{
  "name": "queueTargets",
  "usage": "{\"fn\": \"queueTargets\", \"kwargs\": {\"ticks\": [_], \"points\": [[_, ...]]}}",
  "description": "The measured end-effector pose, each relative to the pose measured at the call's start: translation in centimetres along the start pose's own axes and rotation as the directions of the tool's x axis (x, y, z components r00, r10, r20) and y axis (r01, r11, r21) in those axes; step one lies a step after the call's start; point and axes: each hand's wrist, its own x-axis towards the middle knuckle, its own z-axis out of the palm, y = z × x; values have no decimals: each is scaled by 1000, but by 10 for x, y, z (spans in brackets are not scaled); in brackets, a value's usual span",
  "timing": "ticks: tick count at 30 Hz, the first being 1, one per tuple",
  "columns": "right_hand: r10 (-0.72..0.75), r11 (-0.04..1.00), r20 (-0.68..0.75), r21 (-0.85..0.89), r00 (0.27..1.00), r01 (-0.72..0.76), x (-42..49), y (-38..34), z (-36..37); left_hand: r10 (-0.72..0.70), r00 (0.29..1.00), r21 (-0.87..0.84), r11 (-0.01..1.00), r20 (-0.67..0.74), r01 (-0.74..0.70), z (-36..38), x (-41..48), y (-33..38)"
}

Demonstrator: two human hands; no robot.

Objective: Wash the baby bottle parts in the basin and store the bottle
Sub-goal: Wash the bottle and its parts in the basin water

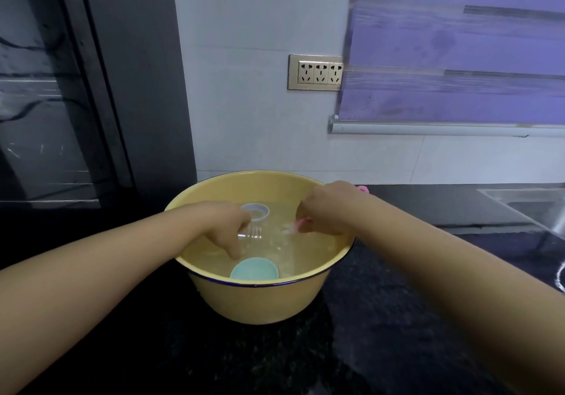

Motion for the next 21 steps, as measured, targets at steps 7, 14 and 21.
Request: {"fn": "queueTargets", "kwargs": {"ticks": [7,14,21], "points": [[72,997,-233,38,970,-65,-34,24,-24,-21,975,-393,917,-222,-70,-2,2,-14],[196,981,-401,90,895,-174,-55,48,-43,170,938,-695,634,-303,-339,-9,-3,-20],[228,972,-493,72,839,-222,-57,54,-49,50,941,-739,605,-335,-295,-9,-4,-24]]}}
